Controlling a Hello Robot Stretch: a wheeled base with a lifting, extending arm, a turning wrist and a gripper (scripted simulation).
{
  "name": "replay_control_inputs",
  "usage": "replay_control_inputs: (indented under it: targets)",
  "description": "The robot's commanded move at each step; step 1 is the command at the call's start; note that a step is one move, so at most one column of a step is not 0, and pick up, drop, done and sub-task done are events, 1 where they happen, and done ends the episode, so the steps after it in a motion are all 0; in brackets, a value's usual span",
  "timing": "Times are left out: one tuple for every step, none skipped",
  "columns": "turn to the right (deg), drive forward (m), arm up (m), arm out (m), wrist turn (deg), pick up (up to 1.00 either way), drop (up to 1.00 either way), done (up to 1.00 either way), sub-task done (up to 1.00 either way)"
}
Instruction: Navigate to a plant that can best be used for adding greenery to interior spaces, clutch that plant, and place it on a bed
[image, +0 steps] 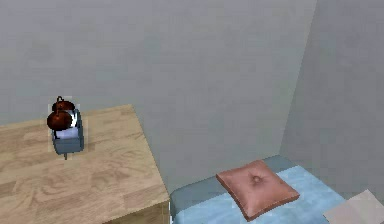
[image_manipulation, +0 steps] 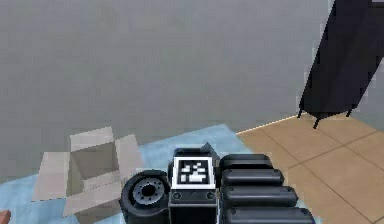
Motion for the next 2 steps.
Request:
replay_control_inputs:
  targets:
    - [0.0, 0.00, 0.00, 0.48, 0.0, 0.00, 0.00, 0.00, 0.00]
    - [0.0, 0.00, 0.00, 0.00, 39.0, 0.00, 0.00, 0.00, 0.00]
